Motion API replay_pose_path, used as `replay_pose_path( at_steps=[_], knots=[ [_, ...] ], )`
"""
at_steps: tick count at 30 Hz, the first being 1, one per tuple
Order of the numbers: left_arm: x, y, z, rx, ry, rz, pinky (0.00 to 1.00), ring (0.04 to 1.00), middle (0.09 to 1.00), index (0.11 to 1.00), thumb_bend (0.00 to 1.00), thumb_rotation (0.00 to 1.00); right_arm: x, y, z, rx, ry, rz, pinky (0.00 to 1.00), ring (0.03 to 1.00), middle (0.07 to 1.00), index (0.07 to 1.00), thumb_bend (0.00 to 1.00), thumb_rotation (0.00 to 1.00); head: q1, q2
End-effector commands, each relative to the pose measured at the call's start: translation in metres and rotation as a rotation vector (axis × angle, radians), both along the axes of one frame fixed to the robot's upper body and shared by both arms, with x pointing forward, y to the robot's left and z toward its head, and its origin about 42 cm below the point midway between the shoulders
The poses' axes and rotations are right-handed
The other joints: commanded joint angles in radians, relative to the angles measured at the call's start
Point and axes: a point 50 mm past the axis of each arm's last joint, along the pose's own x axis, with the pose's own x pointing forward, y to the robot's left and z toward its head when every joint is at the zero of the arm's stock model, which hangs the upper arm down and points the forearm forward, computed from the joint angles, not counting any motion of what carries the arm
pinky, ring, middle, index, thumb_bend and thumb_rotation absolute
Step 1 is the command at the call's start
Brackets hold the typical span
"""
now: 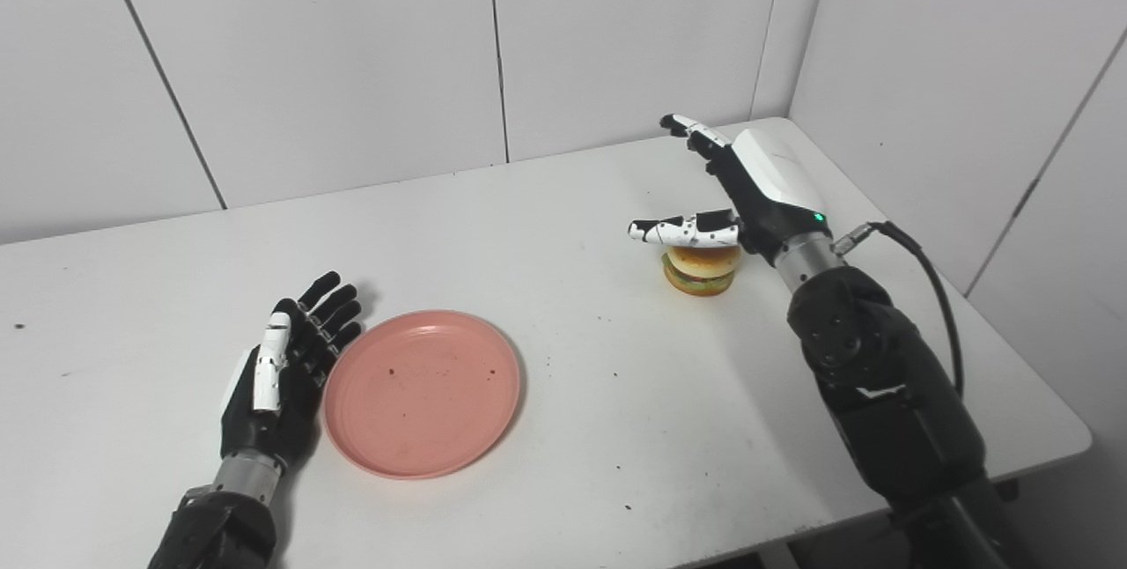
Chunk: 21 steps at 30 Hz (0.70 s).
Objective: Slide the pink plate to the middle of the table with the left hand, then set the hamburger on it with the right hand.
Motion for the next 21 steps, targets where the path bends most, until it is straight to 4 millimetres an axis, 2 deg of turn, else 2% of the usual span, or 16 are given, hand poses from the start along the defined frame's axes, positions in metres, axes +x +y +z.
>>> replay_pose_path(
  at_steps=[1, 10, 21],
  knots=[
    [-0.004, 0.001, -0.009, 0.007, 0.059, -0.007, 0.90, 0.883, 0.849, 0.815, 0.31, 1.00, 0.007, -0.011, 0.024, -0.039, -0.049, -0.035, 0.75, 0.847, 0.870, 0.868, 0.75, 0.48, 0.000, -0.001],
    [-0.003, 0.002, -0.009, -0.004, 0.062, -0.013, 0.90, 0.876, 0.843, 0.810, 0.30, 1.00, 0.014, -0.024, 0.021, -0.099, -0.003, -0.108, 0.74, 0.857, 0.888, 0.885, 0.73, 0.42, -0.003, 0.000],
    [-0.006, -0.001, -0.009, -0.011, 0.067, -0.020, 0.91, 0.879, 0.841, 0.805, 0.32, 1.00, 0.028, -0.036, 0.004, -0.160, 0.047, -0.131, 0.74, 0.855, 0.913, 0.909, 0.76, 0.44, 0.004, 0.007]
  ],
)
